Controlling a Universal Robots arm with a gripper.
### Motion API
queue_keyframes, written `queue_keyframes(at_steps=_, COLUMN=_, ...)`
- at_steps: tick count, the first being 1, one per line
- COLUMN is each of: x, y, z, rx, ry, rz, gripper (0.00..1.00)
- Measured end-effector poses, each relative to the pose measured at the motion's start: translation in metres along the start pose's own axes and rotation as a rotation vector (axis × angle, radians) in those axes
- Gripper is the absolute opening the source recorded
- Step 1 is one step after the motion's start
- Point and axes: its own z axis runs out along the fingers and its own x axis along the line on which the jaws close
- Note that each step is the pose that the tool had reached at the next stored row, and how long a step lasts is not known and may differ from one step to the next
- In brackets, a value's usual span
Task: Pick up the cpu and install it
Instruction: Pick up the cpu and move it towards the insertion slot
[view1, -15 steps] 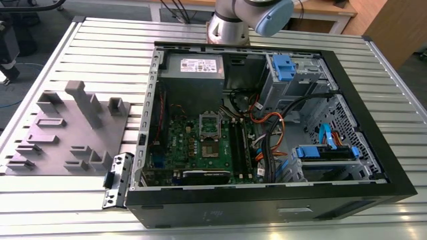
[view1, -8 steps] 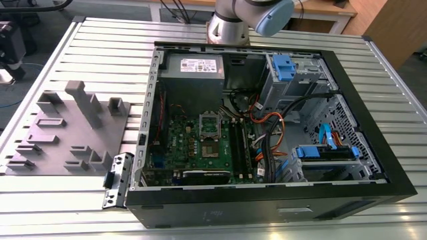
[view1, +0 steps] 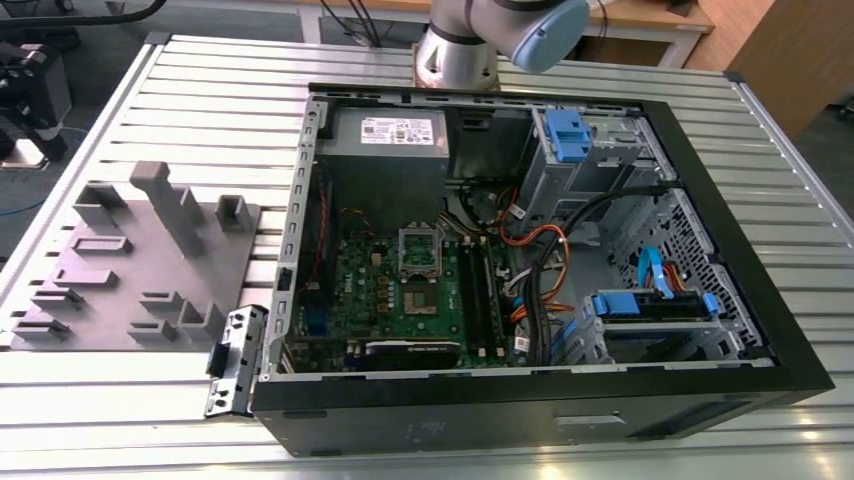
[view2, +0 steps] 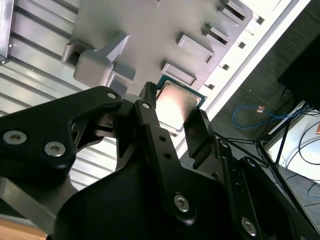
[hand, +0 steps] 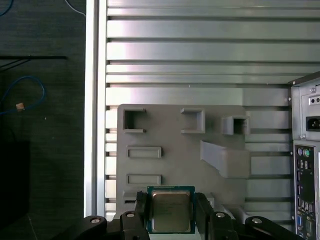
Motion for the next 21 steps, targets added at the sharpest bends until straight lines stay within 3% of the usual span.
queue_keyframes(at_steps=12, x=-0.0197, y=0.0003, z=0.0002, rx=-0.0001, ry=-0.0001, rz=0.0, gripper=0.47)
queue_keyframes(at_steps=21, x=-0.0269, y=0.0004, z=0.0003, rx=-0.0001, ry=-0.0001, rz=0.0, gripper=0.47)
